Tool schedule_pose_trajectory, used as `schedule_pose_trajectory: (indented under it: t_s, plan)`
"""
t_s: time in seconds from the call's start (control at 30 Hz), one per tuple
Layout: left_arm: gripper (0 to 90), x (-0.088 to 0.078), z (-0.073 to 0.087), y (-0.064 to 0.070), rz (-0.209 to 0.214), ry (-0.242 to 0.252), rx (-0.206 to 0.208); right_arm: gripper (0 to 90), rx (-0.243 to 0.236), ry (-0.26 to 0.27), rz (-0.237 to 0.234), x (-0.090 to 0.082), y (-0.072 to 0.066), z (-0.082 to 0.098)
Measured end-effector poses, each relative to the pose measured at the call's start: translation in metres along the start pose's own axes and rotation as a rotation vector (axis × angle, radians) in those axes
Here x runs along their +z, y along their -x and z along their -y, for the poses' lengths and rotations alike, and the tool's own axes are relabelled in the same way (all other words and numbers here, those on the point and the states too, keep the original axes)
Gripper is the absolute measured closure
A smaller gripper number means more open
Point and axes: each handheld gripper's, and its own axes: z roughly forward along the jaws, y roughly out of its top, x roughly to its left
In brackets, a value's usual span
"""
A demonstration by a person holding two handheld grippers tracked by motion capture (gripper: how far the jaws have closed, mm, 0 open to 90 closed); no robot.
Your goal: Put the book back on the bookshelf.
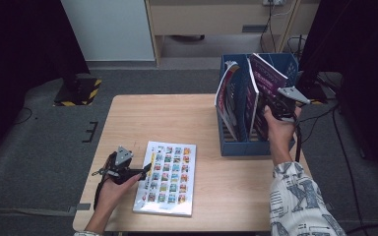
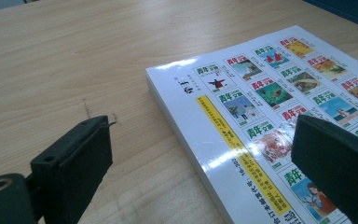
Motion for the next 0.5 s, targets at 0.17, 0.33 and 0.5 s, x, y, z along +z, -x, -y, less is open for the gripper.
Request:
schedule_pose_trajectory:
  t_s: [0.17,0.33,0.5]
  plan:
    - [4.9,0.0006,0.0000,0.0001,0.001,-0.003,0.000,84.1,-0.003,0.000,-0.006,0.0022,-0.0015,0.0011]
    - [5.0,0.0004,0.0000,0.0000,-0.001,-0.002,0.002,84.1,-0.001,-0.003,-0.012,0.0035,-0.0027,0.0029]
    - [5.0,0.0004,-0.0002,0.0002,-0.001,-0.002,0.003,84.0,-0.005,-0.006,-0.021,0.0036,-0.0024,0.0042]
